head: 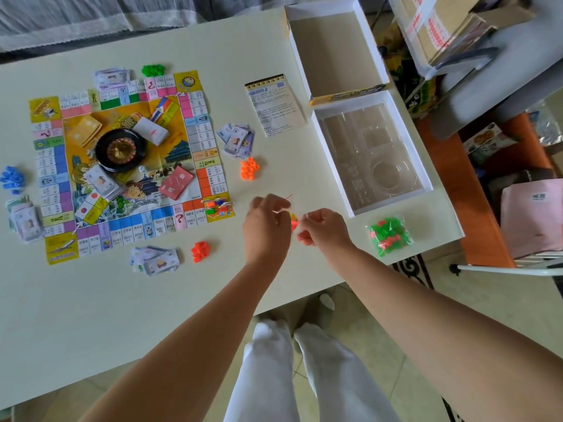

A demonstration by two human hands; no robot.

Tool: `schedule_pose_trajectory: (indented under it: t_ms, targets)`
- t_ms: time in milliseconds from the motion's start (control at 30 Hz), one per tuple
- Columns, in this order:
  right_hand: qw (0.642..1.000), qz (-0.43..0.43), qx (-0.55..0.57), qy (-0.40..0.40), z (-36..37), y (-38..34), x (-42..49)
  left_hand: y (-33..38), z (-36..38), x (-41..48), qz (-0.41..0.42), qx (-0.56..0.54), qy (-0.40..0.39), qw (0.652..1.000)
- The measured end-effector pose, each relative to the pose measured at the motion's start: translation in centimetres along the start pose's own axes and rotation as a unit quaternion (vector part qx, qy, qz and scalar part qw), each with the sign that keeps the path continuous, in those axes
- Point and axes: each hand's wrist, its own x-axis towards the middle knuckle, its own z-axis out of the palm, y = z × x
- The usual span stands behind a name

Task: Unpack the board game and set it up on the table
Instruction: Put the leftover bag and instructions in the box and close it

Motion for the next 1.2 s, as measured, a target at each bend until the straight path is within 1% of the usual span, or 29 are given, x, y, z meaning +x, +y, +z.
schedule_pose_trajectory:
  t_ms: [33,67,100,133,167,200,233,300,367,400,433,467,500,533,567,600,633,700,733,800,833,900,933,967,1000,1033,1100,1133,1200]
  targets:
    - [0.999,0.020,0.045,-0.002,0.1,-0.3,-0.1,-0.8,-0.2,-0.1,0.017,-0.023,0.029,0.999]
    - [0.995,0.036,0.094,-0.007,0.1,-0.6,-0.1,-1.8,-0.4,-0.3,0.014,-0.039,0.033,0.999]
    - [0.989,0.048,0.135,-0.017,0.0,-1.1,-0.3,-2.7,-0.5,-0.4,-0.005,-0.049,0.007,0.999]
    - [0.985,0.056,0.161,-0.031,-0.1,-1.5,-0.4,-3.8,-0.5,-0.5,-0.033,-0.044,-0.044,0.998]
    - [0.981,0.059,0.177,-0.053,-0.1,-2.0,-0.6,-4.8,-0.4,-0.5,-0.060,-0.028,-0.099,0.993]
    - [0.978,0.056,0.187,-0.080,-0.1,-2.3,-0.8,-5.8,0.0,-0.4,-0.080,-0.012,-0.138,0.987]
    - [0.974,0.052,0.194,-0.108,0.0,-2.6,-0.9,-6.3,0.2,-0.2,-0.083,-0.010,-0.157,0.984]
    - [0.967,0.047,0.197,-0.156,0.2,-3.0,-1.0,-6.8,0.6,0.5,-0.083,-0.061,-0.150,0.983]
    - [0.957,0.034,0.214,-0.190,0.1,-3.2,-0.8,-6.1,0.7,1.1,-0.102,-0.113,-0.127,0.980]
    - [0.954,0.028,0.234,-0.186,0.0,-3.2,-0.5,-5.7,0.5,1.4,-0.115,-0.134,-0.117,0.977]
    - [0.954,0.022,0.253,-0.162,0.0,-3.1,-0.3,-5.3,0.3,1.7,-0.113,-0.151,-0.111,0.976]
    - [0.963,0.004,0.244,-0.117,0.0,-2.8,0.3,-5.1,0.0,2.0,-0.105,-0.168,-0.116,0.973]
    - [0.976,-0.017,0.204,-0.068,-0.2,-2.3,0.8,-4.7,-0.5,2.1,-0.102,-0.196,-0.129,0.967]
    - [0.989,-0.033,0.138,-0.033,-0.4,-1.7,1.2,-4.3,-1.0,2.2,-0.112,-0.229,-0.147,0.956]
    - [0.996,-0.040,0.070,-0.032,-0.7,-1.1,1.5,-4.0,-1.5,2.3,-0.120,-0.258,-0.159,0.945]
    - [0.997,-0.035,0.014,-0.069,-0.9,-0.5,1.5,-3.9,-1.8,2.3,-0.124,-0.280,-0.166,0.937]
    - [0.992,-0.021,-0.013,-0.123,-1.0,-0.1,1.5,-3.9,-2.1,2.4,-0.128,-0.292,-0.171,0.932]
    - [0.975,0.022,0.011,-0.222,-1.0,0.3,1.2,-3.8,-2.4,2.4,-0.147,-0.311,-0.171,0.923]
    - [0.969,0.036,0.047,-0.240,-0.9,0.4,1.1,-4.0,-2.4,2.5,-0.165,-0.323,-0.171,0.916]
    - [0.963,0.051,0.133,-0.230,-0.5,0.2,0.9,-4.7,-2.5,2.6,-0.207,-0.331,-0.191,0.901]
    - [0.961,0.059,0.163,-0.217,-0.3,0.1,0.9,-5.1,-2.6,2.5,-0.224,-0.326,-0.218,0.892]
    - [0.961,0.067,0.179,-0.198,-0.1,-0.2,0.8,-5.9,-2.8,2.2,-0.262,-0.321,-0.291,0.862]
    - [0.964,0.065,0.169,-0.193,0.0,-0.2,0.7,-6.3,-2.7,2.1,-0.282,-0.328,-0.312,0.846]
    - [0.967,0.060,0.153,-0.193,0.0,-0.3,0.7,-6.5,-2.6,2.1,-0.302,-0.343,-0.315,0.832]
    - [0.969,0.054,0.140,-0.197,0.0,-0.3,0.7,-6.5,-2.4,2.1,-0.316,-0.363,-0.303,0.823]
    - [0.968,0.050,0.134,-0.205,0.0,-0.3,0.7,-6.4,-2.3,2.1,-0.323,-0.378,-0.278,0.822]
    - [0.967,0.059,0.131,-0.211,0.0,-0.4,0.8,-5.9,-1.9,2.2,-0.319,-0.387,-0.233,0.833]
    - [0.969,0.062,0.124,-0.204,0.0,-0.3,1.0,-5.7,-1.8,2.3,-0.316,-0.389,-0.220,0.837]
    - [0.982,0.048,0.080,-0.162,0.0,-0.1,1.3,-5.1,-1.5,2.4,-0.322,-0.385,-0.207,0.840]
